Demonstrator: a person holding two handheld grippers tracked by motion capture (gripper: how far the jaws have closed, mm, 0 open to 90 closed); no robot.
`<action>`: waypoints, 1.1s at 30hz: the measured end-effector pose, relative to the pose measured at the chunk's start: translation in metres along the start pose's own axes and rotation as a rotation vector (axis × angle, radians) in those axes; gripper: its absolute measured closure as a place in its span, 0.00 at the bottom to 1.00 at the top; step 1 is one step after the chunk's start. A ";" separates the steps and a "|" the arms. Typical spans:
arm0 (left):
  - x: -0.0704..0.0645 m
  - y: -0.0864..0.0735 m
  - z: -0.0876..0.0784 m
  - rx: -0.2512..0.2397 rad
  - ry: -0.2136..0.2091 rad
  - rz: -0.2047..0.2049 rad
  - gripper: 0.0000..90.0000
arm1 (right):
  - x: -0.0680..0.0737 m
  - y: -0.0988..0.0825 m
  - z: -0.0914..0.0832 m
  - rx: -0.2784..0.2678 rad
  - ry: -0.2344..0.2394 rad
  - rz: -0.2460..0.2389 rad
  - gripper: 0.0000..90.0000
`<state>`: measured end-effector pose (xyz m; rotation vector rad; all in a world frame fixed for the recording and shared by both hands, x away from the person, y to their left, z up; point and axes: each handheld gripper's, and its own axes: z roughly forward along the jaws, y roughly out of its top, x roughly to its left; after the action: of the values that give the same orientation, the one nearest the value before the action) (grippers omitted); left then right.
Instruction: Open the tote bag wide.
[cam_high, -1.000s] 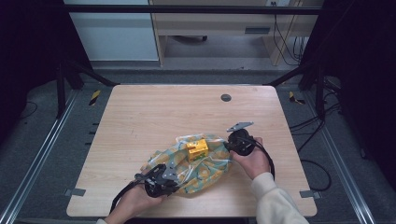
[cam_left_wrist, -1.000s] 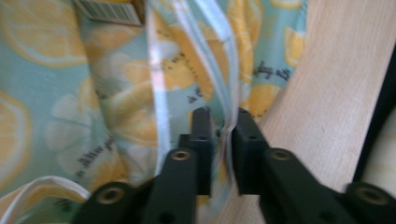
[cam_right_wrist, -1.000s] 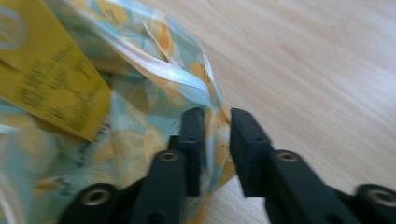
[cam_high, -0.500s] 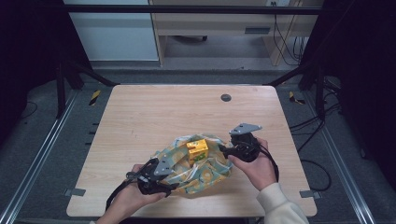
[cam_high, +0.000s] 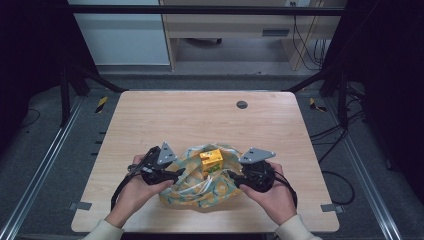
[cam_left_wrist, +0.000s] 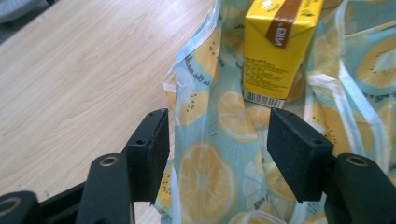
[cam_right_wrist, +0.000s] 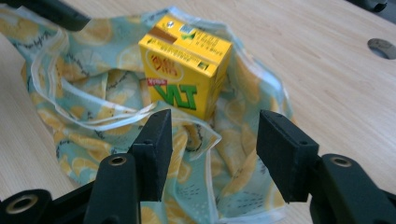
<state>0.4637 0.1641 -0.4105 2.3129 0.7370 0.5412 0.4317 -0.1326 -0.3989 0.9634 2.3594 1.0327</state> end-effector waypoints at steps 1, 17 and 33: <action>0.001 0.000 0.003 -0.005 0.000 -0.004 0.43 | 0.001 -0.004 0.003 0.012 0.001 -0.003 0.51; 0.010 -0.003 0.034 0.013 -0.013 -0.034 0.60 | -0.003 -0.031 0.015 0.064 -0.043 -0.020 0.47; 0.018 -0.015 0.037 0.030 -0.011 -0.081 0.70 | 0.001 -0.044 0.013 0.066 -0.025 -0.014 0.59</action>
<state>0.4921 0.1680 -0.4436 2.3005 0.8342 0.4840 0.4194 -0.1478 -0.4406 0.9757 2.3898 0.9379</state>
